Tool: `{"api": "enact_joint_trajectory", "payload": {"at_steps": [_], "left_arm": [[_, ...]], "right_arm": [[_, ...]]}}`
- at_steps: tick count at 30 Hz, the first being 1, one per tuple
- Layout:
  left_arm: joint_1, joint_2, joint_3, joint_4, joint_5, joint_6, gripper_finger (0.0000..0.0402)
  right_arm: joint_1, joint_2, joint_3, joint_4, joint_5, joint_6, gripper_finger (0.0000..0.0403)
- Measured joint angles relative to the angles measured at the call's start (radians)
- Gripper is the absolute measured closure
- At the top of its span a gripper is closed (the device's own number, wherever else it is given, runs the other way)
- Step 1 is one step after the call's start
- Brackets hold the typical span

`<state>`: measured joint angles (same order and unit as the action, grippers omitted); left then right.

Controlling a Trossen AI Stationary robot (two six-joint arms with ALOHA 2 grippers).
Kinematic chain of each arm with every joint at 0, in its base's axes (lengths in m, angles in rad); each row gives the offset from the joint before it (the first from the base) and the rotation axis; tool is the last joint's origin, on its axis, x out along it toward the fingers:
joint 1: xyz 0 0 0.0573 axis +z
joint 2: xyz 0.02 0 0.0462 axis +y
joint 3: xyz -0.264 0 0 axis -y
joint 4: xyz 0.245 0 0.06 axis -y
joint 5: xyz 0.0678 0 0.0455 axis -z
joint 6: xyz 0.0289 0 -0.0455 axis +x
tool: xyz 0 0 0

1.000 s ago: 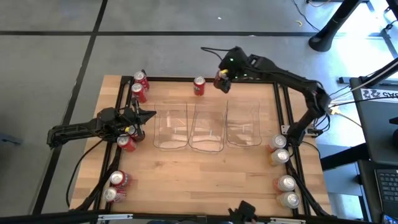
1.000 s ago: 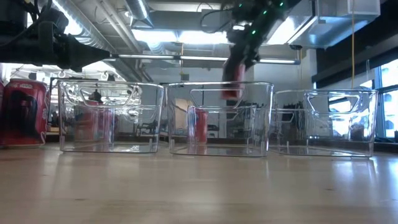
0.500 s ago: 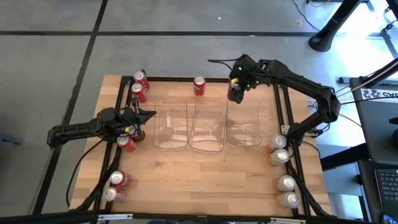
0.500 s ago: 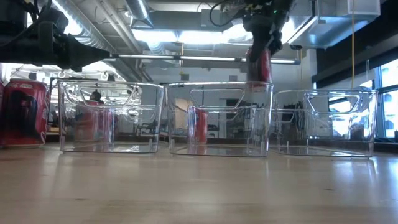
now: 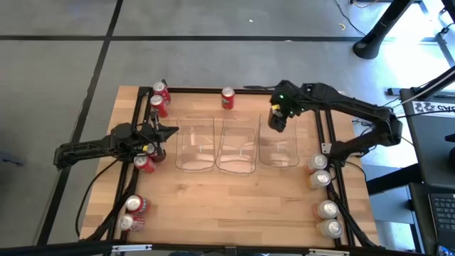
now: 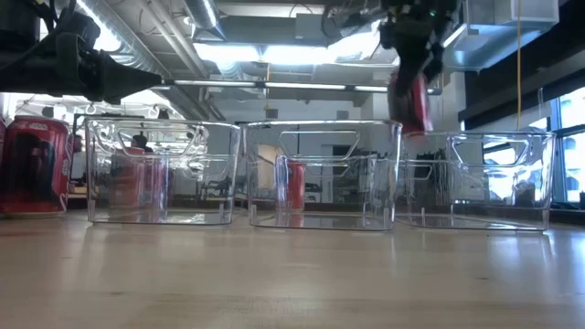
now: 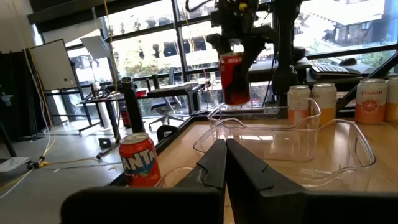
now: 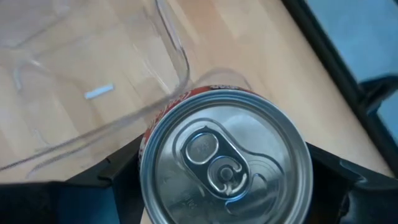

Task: Sort soda cans
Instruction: Put the red soda can into the right transparent bin

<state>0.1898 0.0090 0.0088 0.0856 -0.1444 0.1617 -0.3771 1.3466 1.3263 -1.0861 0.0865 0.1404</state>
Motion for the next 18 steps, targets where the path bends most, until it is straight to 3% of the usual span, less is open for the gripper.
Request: {"api": "enact_joint_trajectory", "payload": {"at_steps": [8, 18], "left_arm": [[0.000, 0.000, 0.000, 0.000, 0.000, 0.000, 0.0401], [0.000, 0.000, 0.000, 0.001, 0.000, -0.001, 0.0402]], "right_arm": [[-0.003, -0.137, -0.241, 0.142, 0.011, 0.067, 0.0106], [-0.003, -0.147, -0.447, 0.348, 0.063, 0.054, 0.0106]]}}
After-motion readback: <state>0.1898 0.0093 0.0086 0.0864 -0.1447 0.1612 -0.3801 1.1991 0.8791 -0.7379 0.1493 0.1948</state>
